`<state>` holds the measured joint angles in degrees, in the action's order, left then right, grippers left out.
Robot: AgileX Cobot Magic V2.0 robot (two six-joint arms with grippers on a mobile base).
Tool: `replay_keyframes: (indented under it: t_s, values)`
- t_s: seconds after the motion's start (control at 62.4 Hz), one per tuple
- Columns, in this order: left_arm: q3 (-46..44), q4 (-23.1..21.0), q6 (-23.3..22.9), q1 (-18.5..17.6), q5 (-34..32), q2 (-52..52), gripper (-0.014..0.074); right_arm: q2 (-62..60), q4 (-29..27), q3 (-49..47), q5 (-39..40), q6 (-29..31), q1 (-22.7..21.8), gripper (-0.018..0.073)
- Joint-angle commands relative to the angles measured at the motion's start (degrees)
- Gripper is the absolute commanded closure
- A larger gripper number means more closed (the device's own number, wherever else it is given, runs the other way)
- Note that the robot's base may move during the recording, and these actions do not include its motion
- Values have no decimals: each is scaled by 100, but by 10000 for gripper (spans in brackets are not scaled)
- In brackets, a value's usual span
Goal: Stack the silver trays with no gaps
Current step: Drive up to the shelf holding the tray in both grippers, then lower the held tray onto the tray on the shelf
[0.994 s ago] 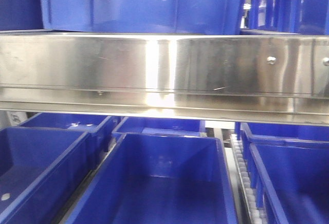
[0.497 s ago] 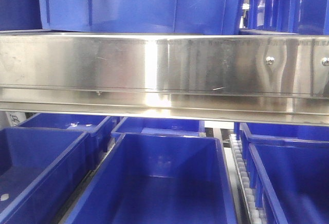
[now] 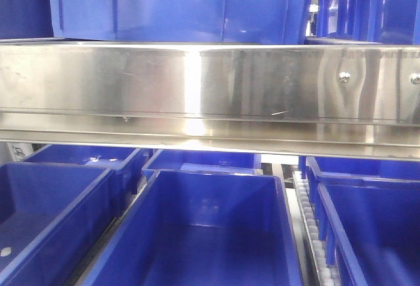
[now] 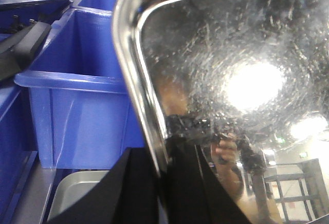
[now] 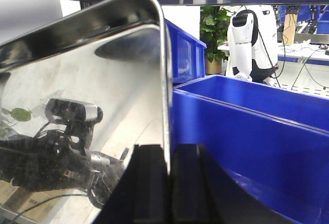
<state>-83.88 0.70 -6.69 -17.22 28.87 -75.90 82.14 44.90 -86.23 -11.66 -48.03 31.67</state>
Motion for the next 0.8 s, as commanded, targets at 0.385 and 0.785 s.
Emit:
replay_keyframes:
  t_s: [0.385,0.785]
  values:
    - [-33,-145,183,-125,-128,-1,605,-45,-90,-52,1462,-47,156,639]
    - [-33,444,183,-114,489,-489,605,5,-1019,711,-1030,-47,192,639]
